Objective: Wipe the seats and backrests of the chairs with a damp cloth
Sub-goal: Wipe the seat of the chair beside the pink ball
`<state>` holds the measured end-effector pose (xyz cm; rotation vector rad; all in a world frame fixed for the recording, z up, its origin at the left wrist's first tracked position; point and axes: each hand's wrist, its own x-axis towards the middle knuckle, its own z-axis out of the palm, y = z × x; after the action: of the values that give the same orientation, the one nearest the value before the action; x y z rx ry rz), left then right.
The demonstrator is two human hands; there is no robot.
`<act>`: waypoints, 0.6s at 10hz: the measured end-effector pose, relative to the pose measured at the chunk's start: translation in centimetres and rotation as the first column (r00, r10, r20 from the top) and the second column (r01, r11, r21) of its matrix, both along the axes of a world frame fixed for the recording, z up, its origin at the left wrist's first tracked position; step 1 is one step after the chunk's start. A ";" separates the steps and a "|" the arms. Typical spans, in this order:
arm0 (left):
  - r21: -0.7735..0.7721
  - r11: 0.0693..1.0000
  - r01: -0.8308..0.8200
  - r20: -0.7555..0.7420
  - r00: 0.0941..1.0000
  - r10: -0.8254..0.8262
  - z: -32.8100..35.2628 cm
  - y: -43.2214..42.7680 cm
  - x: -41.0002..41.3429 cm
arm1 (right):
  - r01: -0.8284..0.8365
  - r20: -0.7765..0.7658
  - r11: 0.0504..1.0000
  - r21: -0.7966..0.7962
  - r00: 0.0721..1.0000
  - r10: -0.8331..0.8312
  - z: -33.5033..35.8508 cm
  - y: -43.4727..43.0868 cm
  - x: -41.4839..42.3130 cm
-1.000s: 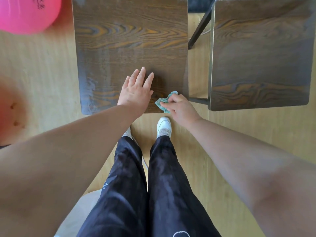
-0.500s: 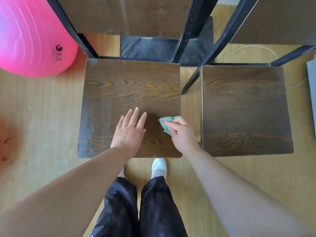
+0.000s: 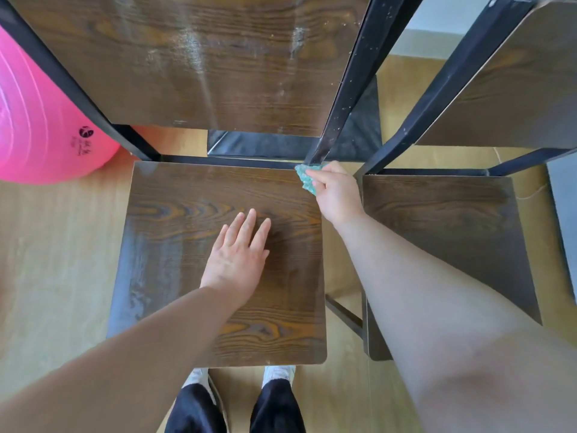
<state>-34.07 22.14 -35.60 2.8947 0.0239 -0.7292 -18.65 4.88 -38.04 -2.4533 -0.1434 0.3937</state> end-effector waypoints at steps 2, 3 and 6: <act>-0.004 1.000 0.017 -0.024 1.000 -0.017 -0.7 0.2 -0.2 | 0.025 -0.010 0.999 -0.036 1.000 -0.026 -1.2 0.7 0.1; -0.017 1.000 0.014 -0.049 0.999 -0.014 -0.8 0.2 -0.6 | 0.008 -0.024 0.999 -0.035 1.000 -0.009 -1.1 0.6 0.5; -0.027 0.999 0.021 -0.039 0.999 -0.023 0.4 0.2 -2.2 | -0.186 -0.063 0.976 -0.113 0.982 0.180 -0.1 -1.9 -7.0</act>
<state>-36.28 22.30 -35.24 2.8591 -0.0131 -0.7842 -25.67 2.98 -38.14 -2.5527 -0.3345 0.5605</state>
